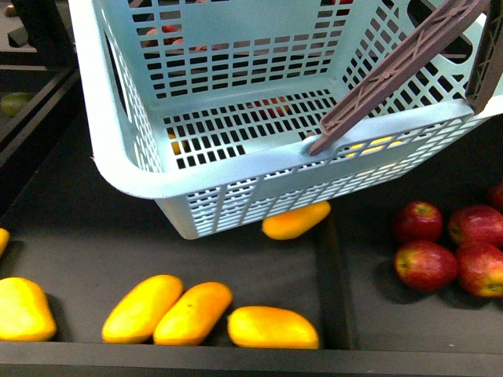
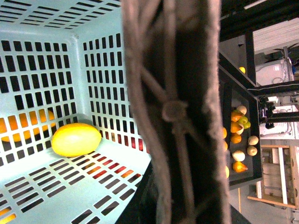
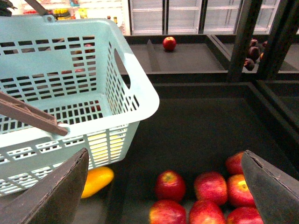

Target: Pick lemon and mango into basket

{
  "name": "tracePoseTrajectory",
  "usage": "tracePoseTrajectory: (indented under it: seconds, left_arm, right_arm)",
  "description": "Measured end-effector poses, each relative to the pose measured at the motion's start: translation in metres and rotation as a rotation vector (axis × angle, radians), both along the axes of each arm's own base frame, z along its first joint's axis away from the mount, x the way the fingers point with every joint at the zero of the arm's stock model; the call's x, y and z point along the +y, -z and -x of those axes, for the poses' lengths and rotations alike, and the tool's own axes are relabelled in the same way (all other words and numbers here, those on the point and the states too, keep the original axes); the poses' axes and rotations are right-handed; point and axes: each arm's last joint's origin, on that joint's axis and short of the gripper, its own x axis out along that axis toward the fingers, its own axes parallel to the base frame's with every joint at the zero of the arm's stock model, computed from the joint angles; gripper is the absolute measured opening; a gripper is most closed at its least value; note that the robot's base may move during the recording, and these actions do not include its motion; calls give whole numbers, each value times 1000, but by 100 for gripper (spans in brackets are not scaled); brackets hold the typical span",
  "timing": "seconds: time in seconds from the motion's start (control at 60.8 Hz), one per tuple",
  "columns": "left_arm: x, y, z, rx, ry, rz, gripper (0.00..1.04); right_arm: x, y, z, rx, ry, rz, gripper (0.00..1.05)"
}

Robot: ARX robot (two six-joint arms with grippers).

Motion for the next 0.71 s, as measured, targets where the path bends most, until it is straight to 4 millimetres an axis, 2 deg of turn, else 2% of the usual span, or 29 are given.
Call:
tracePoseTrajectory:
  seconds: [0.707]
  left_arm:
    - [6, 0, -4, -8, -28, -10, 5]
  right_arm:
    - [0, 1, 0, 5, 1, 0, 96]
